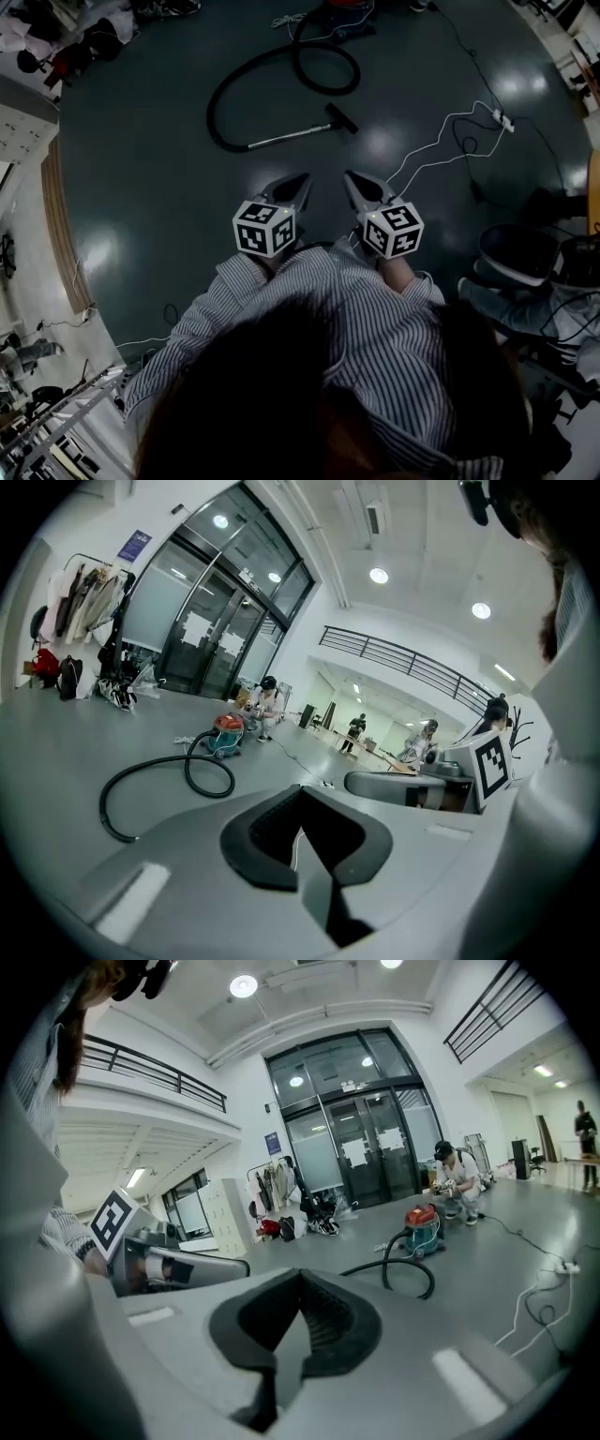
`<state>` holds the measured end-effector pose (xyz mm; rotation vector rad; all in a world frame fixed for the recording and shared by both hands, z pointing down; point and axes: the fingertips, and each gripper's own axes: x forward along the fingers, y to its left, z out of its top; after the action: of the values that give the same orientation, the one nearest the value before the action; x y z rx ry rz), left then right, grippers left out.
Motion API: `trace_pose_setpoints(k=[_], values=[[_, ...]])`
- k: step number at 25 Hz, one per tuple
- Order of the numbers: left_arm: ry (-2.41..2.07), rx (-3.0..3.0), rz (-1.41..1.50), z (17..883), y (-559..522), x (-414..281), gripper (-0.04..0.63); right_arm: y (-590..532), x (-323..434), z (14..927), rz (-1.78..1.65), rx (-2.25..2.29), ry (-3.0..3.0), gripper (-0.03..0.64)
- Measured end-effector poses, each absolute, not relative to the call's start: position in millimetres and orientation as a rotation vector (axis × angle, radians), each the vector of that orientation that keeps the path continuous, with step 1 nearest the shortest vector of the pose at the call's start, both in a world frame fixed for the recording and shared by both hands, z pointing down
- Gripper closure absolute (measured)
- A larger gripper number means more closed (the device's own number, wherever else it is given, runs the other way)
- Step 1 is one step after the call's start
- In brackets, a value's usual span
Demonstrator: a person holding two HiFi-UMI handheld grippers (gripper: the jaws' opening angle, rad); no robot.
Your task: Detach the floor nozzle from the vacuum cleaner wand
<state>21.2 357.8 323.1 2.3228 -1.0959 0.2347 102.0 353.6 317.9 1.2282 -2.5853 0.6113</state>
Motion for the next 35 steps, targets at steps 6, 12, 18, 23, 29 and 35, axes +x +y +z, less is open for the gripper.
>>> trace_pose_setpoints(k=[6,12,18,23,29,35], values=[[-1.025,2.303,0.228,335,360,28,0.591,352,96,336,0.711,1.164,-2.59,0.615],[-1.041,2.263,0.221,348,293,-7,0.591,285,67,339,0.766,1.142,-2.625,0.615],[-0.989,2.31,0.214,335,178,-38,0.591,171,58,314,0.636,1.339,-2.662,0.615],[-0.908,2.351,0.278,336,95,-66,0.591,86,42,310,0.616,1.34,-2.703,0.615],[-0.758,2.35,0.318,378,38,-75,0.589,21,42,355,0.728,1.309,-2.549,0.614],[-0.72,2.341,0.415,429,-3,-52,0.59,-4,47,406,0.863,1.239,-2.479,0.614]])
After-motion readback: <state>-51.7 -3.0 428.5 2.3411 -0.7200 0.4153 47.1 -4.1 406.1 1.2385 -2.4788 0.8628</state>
